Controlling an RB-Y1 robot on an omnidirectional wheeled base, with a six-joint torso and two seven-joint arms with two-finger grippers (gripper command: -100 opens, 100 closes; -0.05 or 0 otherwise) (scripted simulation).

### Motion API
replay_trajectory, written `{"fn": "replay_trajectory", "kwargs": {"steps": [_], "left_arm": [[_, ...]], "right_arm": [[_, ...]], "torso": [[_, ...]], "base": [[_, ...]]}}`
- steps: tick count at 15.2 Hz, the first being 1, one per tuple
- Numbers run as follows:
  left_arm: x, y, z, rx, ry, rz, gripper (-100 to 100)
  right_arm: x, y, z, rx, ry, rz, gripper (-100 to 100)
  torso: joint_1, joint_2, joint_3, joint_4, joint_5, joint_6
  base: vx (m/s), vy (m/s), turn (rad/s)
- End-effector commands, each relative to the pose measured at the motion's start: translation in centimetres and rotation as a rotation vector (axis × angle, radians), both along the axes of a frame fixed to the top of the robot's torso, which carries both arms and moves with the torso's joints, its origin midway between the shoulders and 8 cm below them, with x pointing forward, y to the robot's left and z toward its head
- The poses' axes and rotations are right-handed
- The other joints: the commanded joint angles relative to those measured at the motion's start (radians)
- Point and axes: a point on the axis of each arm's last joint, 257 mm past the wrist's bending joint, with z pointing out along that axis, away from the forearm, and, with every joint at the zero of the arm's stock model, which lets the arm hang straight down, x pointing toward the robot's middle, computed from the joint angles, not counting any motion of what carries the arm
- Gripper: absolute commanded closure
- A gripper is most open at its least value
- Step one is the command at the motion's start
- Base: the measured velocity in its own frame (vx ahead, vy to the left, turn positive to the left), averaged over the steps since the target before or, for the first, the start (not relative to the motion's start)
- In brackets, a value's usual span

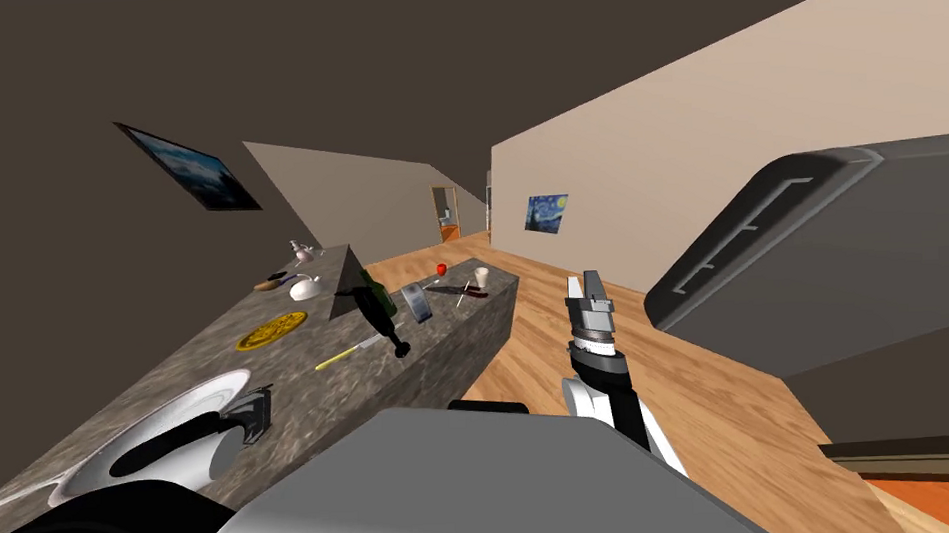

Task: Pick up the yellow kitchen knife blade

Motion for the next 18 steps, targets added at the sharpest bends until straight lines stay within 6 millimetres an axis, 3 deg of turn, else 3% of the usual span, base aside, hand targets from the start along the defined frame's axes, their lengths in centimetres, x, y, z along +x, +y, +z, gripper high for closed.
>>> {"fn": "replay_trajectory", "kwargs": {"steps": [1, 2, 5, 6, 8, 9, 11, 12, 14, 15, 18], "left_arm": [[-0.7, 0.0, -0.5, -0.024, 0.026, 0.02, -100], [-2.6, 1.2, -0.3, -0.041, 0.031, 0.071, -100], [-3.4, 0.9, -1.0, -0.068, 0.061, 0.085, -100], [-5.3, 1.9, -0.8, -0.093, 0.069, 0.138, -100], [-5.9, 1.5, -1.3, -0.115, 0.093, 0.15, -100], [-7.8, 2.3, -1.1, -0.14, 0.096, 0.2, -100], [-8.4, 1.8, -1.7, -0.163, 0.121, 0.212, -100], [-10.1, 2.5, -1.4, -0.186, 0.118, 0.258, -100], [-10.8, 1.9, -1.9, -0.213, 0.145, 0.271, -100], [-12.3, 2.5, -1.7, -0.237, 0.138, 0.316, -100], [-13.0, 1.8, -2.2, -0.265, 0.166, 0.328, -100]], "right_arm": [[0.0, 0.0, 0.0, 0.0, 0.0, 0.0, 0], [0.0, 0.0, 0.0, 0.0, 0.0, 0.0, 0], [0.0, 0.0, 0.0, 0.0, 0.0, 0.0, 0], [0.0, 0.0, 0.0, 0.0, 0.0, 0.0, 0], [0.0, 0.0, 0.0, 0.0, 0.0, 0.0, 0], [0.0, 0.0, 0.0, 0.0, 0.0, 0.0, 0], [0.0, 0.0, 0.0, 0.0, 0.0, 0.0, 0], [0.0, 0.0, 0.0, 0.0, 0.0, 0.0, 0], [0.0, 0.0, 0.0, 0.0, 0.0, 0.0, 0], [0.0, 0.0, 0.0, 0.0, 0.0, 0.0, 0], [0.0, 0.0, 0.0, 0.0, 0.0, 0.0, 0]], "torso": [[0.0, 0.0, 0.0, 0.0, 0.0, 0.0], [0.0, 0.0, 0.0, 0.0, 0.0, 0.0], [-0.001, -0.002, -0.001, 0.0, 0.0, 0.0], [-0.001, -0.001, 0.0, 0.0, 0.0, 0.0], [-0.001, -0.002, -0.001, 0.0, 0.0, 0.001], [-0.001, -0.002, -0.001, 0.0, 0.0, 0.0], [0.0, -0.002, -0.001, 0.0, 0.0, 0.001], [0.0, -0.002, -0.001, 0.0, 0.0, 0.0], [-0.001, -0.005, -0.003, -0.001, 0.0, 0.001], [-0.001, -0.003, -0.002, -0.001, 0.0, 0.0], [0.0, -0.002, -0.001, 0.0, 0.0, 0.0]], "base": [[-0.005, 0.006, -0.025], [0.022, -0.014, -0.181], [0.026, -0.013, -0.201], [0.024, -0.009, -0.189], [0.036, -0.01, -0.255], [0.032, 0.001, -0.302], [0.032, -0.001, -0.232], [0.061, -0.021, -0.359], [0.056, -0.006, -0.206], [0.027, -0.003, -0.275], [0.026, 0.009, -0.124]]}}
